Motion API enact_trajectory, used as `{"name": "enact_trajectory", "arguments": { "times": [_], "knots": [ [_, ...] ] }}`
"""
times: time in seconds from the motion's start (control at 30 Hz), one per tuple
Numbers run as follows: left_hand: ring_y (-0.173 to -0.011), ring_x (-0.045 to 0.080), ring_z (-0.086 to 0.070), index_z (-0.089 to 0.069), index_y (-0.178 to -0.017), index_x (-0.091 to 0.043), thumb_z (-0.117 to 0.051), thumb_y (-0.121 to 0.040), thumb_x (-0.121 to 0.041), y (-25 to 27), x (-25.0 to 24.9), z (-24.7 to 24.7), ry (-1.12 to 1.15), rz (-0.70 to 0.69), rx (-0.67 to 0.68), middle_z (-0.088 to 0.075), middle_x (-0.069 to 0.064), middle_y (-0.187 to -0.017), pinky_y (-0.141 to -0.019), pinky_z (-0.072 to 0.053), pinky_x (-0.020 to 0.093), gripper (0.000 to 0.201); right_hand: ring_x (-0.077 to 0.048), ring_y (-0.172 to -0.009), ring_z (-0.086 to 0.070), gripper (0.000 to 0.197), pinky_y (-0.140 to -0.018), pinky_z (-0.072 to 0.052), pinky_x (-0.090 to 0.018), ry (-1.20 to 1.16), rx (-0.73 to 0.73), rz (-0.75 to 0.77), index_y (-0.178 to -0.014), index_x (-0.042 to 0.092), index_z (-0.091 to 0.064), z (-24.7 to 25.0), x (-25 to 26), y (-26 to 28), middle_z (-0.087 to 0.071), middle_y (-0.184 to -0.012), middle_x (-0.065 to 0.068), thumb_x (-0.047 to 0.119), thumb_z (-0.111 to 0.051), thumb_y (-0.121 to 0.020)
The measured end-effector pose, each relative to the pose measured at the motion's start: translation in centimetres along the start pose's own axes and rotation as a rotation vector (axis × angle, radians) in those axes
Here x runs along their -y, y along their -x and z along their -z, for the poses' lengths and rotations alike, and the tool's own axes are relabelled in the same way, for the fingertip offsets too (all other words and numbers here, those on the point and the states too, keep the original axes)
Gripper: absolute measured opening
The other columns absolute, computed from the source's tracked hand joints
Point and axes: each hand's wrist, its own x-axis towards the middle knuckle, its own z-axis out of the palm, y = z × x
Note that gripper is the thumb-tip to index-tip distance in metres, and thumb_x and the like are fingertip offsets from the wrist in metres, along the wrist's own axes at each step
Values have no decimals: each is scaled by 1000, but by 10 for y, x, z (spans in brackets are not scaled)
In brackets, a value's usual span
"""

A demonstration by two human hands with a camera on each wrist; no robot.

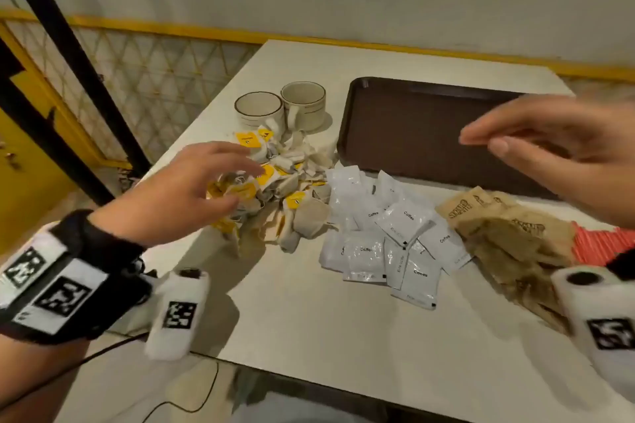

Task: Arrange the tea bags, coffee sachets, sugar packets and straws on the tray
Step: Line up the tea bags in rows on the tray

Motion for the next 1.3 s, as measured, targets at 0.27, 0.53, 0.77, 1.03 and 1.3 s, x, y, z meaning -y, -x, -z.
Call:
{"name": "enact_trajectory", "arguments": {
  "times": [0.27, 0.53, 0.77, 1.03, 1.3],
  "knots": [
    [-118, 1, -46, -59, -112, -44, -71, -81, -27, -23, 16, -6, 37, 74, 92, -52, -17, -129, -93, -36, 13, 38, 17, -94, -47, 35, -81, -36, -2, 175, 581, 67, -129, 28, -56, -102, 9, -109, -51, -110, 26, 27, -57, -94],
    [-111, 5, -40, -60, -106, -43, -79, -71, -28, -44, 21, 0, 69, 175, -96, -46, -10, -113, -83, -38, 14, 42, -20, -127, -43, 82, -106, -38, -36, 379, 798, 105, -140, 15, -40, -154, 12, -170, -44, -139, -5, 51, -74, -75],
    [-97, 6, -54, -51, -123, -41, -79, -72, -37, -49, 28, -6, 14, 292, 153, -56, -13, -114, -73, -40, 13, 58, -29, -119, -46, 84, -97, -42, -36, 473, 792, 67, -143, 21, -31, -186, 5, -160, -42, -133, -11, 44, -75, -76],
    [-86, 11, -57, -64, -89, -27, -75, -78, -29, -50, 33, -7, 66, 266, 4, -61, -8, -95, -64, -39, 20, 15, -27, -112, -52, 42, -87, -42, -33, 371, 690, 100, -126, 14, -55, -173, 12, -167, -57, -124, -9, 5, -58, -86],
    [-126, -6, -37, -61, -114, -37, -73, -80, -31, -52, -9, 18, 218, 81, -318, -48, -21, -127, -104, -29, 22, 37, 1, -88, -51, 24, -72, -40, -7, 83, 400, 25, -109, 22, -66, -96, 17, -154, -60, -101, 12, 12, -66, -87]
  ]
}}
